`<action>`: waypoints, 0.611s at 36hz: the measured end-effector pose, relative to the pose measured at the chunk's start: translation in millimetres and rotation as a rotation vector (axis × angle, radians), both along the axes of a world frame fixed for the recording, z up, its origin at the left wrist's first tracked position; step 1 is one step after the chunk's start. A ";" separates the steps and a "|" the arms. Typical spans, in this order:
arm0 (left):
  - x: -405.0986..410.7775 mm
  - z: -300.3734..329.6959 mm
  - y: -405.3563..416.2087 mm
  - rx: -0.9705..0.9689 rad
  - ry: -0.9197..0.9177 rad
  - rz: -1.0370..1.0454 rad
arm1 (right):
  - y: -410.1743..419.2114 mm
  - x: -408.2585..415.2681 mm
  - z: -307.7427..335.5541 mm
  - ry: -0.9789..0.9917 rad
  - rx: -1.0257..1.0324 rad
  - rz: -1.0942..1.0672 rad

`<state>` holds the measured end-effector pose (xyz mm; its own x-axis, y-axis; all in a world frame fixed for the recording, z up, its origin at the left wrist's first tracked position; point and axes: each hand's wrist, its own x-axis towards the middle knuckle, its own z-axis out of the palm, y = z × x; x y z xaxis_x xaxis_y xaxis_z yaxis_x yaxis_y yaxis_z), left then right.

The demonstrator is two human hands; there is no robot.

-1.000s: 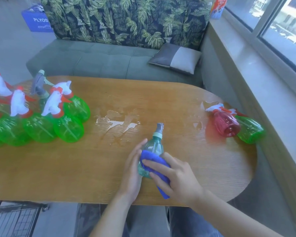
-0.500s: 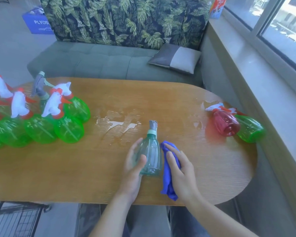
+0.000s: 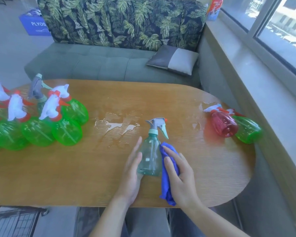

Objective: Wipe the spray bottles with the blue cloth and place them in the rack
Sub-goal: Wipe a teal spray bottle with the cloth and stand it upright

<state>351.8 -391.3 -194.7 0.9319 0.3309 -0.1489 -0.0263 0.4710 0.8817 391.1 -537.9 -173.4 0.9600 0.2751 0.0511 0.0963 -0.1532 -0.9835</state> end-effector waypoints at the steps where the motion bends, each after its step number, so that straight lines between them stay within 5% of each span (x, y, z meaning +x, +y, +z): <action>1: 0.1 -0.3 -0.3 0.008 -0.003 0.002 | -0.2 -1.1 -1.1 -0.018 -0.024 0.014; 11: -0.5 -4.6 -0.4 0.025 0.043 0.018 | 6.8 32.5 12.8 -0.191 -0.180 0.026; 16: 1.0 -2.0 -0.6 0.024 0.055 0.025 | 15.9 49.7 10.7 -0.309 -0.436 0.124; 22: 0.7 -2.0 2.2 0.030 0.089 0.037 | 11.6 30.8 -2.5 -0.707 -0.503 0.168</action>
<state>352.4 -389.1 -196.7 0.9024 0.3701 -0.2205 0.0362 0.4448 0.8949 421.9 -526.3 -175.9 0.6945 0.5595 0.4523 0.7165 -0.4810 -0.5052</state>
